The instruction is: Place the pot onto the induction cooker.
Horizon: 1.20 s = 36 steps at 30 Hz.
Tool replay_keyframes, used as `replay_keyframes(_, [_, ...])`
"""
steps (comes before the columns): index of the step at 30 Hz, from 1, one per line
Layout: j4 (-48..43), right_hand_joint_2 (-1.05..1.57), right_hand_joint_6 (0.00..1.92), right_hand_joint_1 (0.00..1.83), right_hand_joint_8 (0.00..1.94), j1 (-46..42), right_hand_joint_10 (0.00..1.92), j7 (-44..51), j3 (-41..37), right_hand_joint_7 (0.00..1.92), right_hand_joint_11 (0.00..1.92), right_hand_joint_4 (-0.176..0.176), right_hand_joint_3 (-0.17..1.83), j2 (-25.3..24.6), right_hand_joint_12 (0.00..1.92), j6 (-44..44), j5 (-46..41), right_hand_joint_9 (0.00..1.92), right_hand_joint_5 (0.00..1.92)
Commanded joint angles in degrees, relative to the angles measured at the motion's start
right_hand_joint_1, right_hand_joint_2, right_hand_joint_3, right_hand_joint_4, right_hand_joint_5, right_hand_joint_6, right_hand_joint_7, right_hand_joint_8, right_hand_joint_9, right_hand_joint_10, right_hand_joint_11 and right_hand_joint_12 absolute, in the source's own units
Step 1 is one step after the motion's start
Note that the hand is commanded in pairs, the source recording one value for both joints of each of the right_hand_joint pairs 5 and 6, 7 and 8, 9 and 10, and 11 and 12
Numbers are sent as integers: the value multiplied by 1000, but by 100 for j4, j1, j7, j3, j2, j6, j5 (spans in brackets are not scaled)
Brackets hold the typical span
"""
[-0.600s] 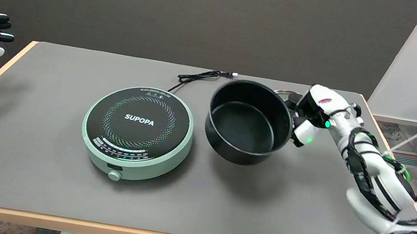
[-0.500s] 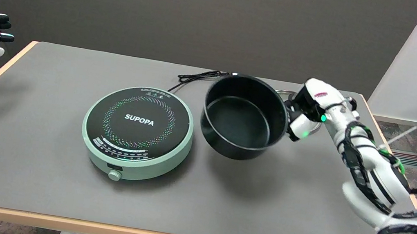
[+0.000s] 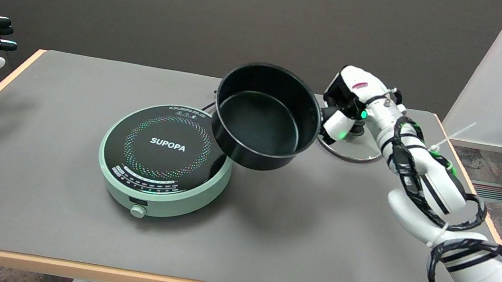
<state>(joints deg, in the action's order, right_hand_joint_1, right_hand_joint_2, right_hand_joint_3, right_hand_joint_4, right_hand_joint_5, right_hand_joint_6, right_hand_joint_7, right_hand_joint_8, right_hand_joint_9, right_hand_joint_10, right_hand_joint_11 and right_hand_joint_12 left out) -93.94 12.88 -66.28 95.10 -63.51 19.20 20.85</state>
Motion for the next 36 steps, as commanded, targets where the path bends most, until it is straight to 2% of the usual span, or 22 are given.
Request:
replay_keyframes(1, [154,-257,1745,1321,1745,700,1745,-149,306,1745,1745,-102,1833,-241,1745,-660,660,1745,1745])
replay_keyframes(6, [128,-281,1734,1321,1734,622,1734,-465,315,1734,1734,-106,1833,-178,1734,-1129,724,1734,1734])
replay_keyframes(14, [-32,-336,1720,1323,1720,546,1720,-480,531,1720,1720,-112,1833,-400,1720,-805,668,1720,1720])
replay_keyframes(19, [167,-355,1719,1328,1719,603,1719,-397,891,1719,1719,-113,1833,-781,1719,-2,508,1719,1719])
replay_keyframes(25, [737,-394,1709,1329,1709,898,1709,191,1151,1709,1709,-117,1833,-1380,1709,515,-163,1709,1709])
replay_keyframes(31, [1209,-458,1702,1340,1702,1342,1702,524,1255,1702,1702,-121,1833,-2074,1702,672,132,1702,1702])
replay_keyframes(36, [1650,-482,1690,1339,1690,1699,1690,601,1343,1690,1690,-124,1833,-2584,1690,765,725,1690,1690])
